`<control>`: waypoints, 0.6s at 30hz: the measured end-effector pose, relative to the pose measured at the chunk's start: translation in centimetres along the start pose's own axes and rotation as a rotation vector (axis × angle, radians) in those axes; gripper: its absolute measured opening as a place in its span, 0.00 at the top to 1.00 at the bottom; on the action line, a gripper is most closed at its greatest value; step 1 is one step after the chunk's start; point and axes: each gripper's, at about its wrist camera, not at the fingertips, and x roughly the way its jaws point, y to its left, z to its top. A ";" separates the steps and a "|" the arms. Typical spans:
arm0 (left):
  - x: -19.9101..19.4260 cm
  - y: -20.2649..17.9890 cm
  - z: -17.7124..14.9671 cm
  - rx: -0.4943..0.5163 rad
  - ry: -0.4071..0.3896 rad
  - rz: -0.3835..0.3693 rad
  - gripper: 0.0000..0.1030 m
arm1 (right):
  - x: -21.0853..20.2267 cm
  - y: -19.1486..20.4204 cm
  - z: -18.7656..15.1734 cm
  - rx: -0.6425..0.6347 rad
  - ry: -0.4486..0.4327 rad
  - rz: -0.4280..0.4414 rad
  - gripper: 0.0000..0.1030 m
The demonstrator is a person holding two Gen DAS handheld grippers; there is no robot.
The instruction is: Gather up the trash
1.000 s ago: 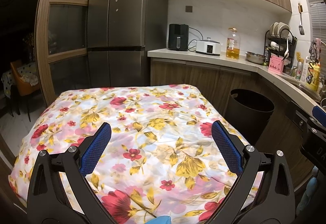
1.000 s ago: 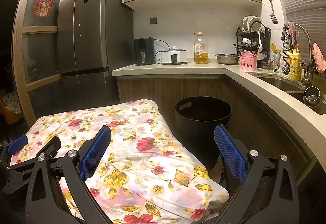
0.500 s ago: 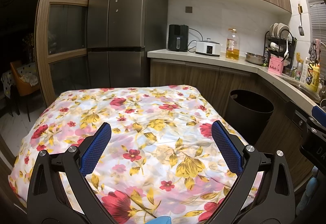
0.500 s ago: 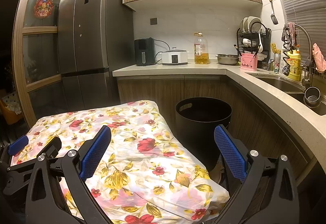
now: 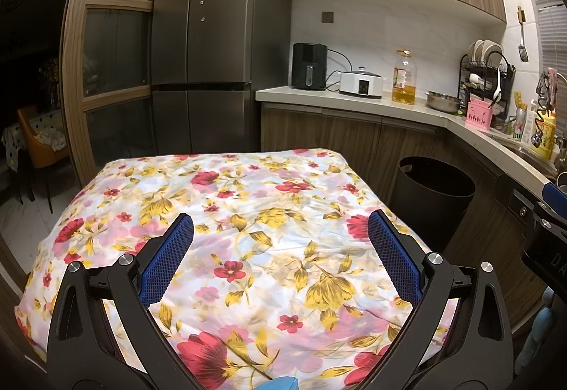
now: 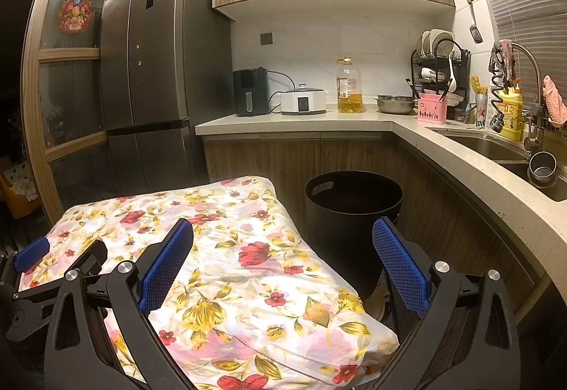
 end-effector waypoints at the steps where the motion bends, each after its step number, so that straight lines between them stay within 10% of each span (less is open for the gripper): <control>1: 0.0 0.0 0.0 0.000 0.000 0.000 0.06 | 0.0 0.0 0.0 0.000 0.001 -0.001 0.05; 18: 0.0 -0.2 0.1 0.002 -0.003 -0.001 0.06 | 0.0 0.0 -0.1 0.001 -0.001 0.000 0.05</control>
